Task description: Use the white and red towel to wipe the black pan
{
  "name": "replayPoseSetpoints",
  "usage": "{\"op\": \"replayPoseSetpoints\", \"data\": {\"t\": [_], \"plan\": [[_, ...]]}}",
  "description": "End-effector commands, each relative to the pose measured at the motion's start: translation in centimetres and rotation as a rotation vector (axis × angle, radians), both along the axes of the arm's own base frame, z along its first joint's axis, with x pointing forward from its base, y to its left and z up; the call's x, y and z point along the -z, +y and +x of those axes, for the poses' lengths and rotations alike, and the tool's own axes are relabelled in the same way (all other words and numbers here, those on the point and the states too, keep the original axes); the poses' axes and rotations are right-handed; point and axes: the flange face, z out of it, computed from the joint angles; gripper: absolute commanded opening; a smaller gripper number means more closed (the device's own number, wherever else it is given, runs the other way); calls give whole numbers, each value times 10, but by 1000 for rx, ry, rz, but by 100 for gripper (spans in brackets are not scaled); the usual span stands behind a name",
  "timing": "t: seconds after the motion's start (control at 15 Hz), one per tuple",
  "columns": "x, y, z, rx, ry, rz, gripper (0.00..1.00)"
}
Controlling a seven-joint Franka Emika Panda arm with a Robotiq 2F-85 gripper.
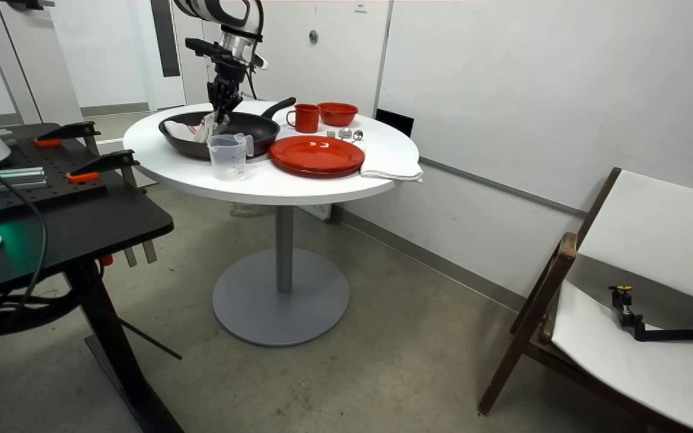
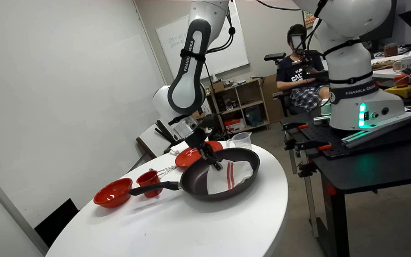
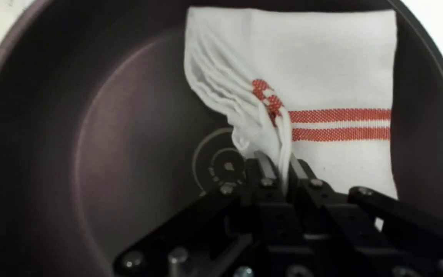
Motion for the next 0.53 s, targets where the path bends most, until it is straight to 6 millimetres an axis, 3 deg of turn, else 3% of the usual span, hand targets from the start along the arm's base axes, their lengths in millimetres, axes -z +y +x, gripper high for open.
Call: {"op": "replayPoseSetpoints", "data": {"t": [0.0, 0.27, 0.47], "plan": [[12, -36, 1, 43, 11, -83, 3], [36, -73, 2, 15, -33, -230, 3], [48, -89, 3, -15, -78, -323, 3]]}}
